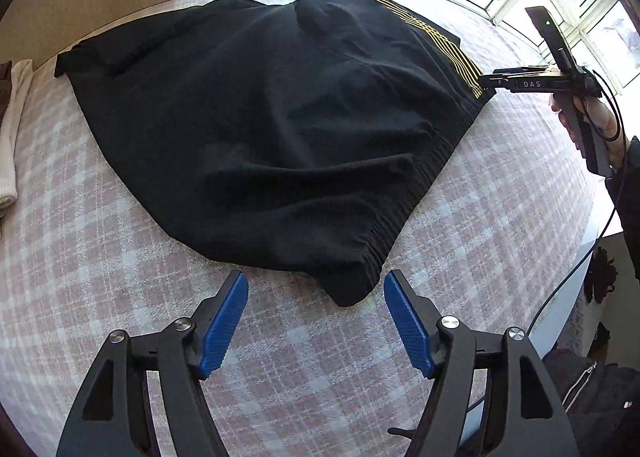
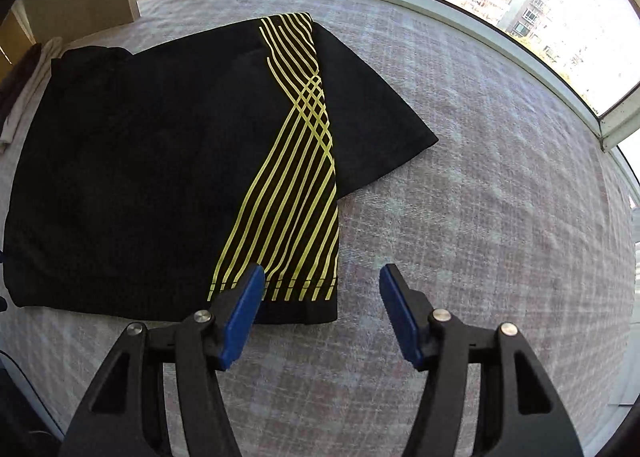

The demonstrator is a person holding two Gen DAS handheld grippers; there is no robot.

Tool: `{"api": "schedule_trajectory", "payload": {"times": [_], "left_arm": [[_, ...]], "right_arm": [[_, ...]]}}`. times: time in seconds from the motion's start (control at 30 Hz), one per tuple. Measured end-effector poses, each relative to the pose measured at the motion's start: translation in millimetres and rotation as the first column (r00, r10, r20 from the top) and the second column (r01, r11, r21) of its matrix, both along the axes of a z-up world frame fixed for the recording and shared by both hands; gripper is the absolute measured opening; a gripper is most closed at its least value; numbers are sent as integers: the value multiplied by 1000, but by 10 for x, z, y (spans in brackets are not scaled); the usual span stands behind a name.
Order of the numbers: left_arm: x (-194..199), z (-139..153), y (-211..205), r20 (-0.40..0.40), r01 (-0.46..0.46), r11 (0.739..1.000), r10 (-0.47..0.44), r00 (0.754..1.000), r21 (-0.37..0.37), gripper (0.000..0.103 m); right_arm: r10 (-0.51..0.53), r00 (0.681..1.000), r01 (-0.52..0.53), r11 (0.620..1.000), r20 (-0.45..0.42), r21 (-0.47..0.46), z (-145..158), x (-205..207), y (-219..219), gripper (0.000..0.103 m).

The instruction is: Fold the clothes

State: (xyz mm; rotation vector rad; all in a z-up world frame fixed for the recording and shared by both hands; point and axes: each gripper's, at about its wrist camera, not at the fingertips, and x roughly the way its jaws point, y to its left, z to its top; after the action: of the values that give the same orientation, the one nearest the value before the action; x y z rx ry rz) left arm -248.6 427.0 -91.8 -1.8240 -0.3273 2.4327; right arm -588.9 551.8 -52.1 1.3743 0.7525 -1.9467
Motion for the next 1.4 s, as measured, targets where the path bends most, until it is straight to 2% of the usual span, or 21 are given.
{"api": "schedule_trajectory", "payload": {"times": [0.23, 0.37, 0.43, 0.47, 0.5, 0.6, 0.73, 0.8, 0.83, 0.87, 0.9, 0.93, 1.1, 1.2, 1.3, 1.4], "left_arm": [[-94, -90, 147, 51, -12, 999, 10, 999, 51, 68], [-205, -120, 148, 59, -32, 994, 26, 998, 105, 68], [-250, -117, 158, 51, -16, 995, 11, 999, 98, 60], [-266, -122, 164, 49, -8, 997, 4, 999, 83, 47], [-275, -138, 162, 52, -2, 997, -2, 999, 71, 30], [-267, -165, 97, 47, -10, 996, 5, 999, 93, 26], [-258, -152, 101, 37, 21, 996, -24, 999, 83, 23], [-268, -137, 110, 37, 32, 996, -35, 999, 86, 21], [-271, -123, 100, 33, 31, 996, -34, 999, 89, 21], [-270, -112, 83, 30, 26, 995, -29, 999, 99, 21], [-263, -105, 65, 24, 23, 993, -26, 999, 113, 20], [-254, -97, 44, 17, 20, 992, -22, 1000, 127, 20], [-205, -48, -111, -18, -2, 982, 5, 1000, 189, 18], [-123, 127, -230, -58, -10, 983, 21, 998, 185, 18], [40, 398, -409, -98, -25, 985, 43, 994, 172, 18], [245, 678, -525, -127, -33, 989, 52, 991, 143, 18]], "right_arm": [[60, 998, -60, 998, 8, -1, -52, -48, -112, 59], [81, 997, -81, 997, 21, -5, -87, -87, -143, 59], [87, 996, -87, 996, 30, -18, -81, -104, -128, 59], [91, 995, -90, 996, 34, -25, -73, -114, -114, 59], [93, 995, -92, 995, 38, -33, -59, -128, -91, 59], [88, 994, -84, 994, 68, -65, -23, -182, -3, 59], [125, 989, -122, 991, 81, -47, -56, -156, -5, 59], [120, 986, -113, 992, 117, -60, -99, -176, -14, 59], [119, 983, -108, 991, 137, -81, -96, -187, -13, 56], [133, 980, -119, 988, 147, -101, -74, -179, -15, 47], [145, 977, -127, 985, 158, -116, -57, -173, -18, 19], [146, 974, -126, 985, 174, -118, -53, -171, -20, 11], [103, 953, -51, 982, 285, -184, -16, -231, 80, 7], [88, 946, -9, 969, 311, -248, 161, -158, 194, 6], [120, 924, 2, 948, 364, -318, 376, 105, 286, 6], [182, 915, -37, 927, 361, -374, 646, 561, 355, 6]]}}
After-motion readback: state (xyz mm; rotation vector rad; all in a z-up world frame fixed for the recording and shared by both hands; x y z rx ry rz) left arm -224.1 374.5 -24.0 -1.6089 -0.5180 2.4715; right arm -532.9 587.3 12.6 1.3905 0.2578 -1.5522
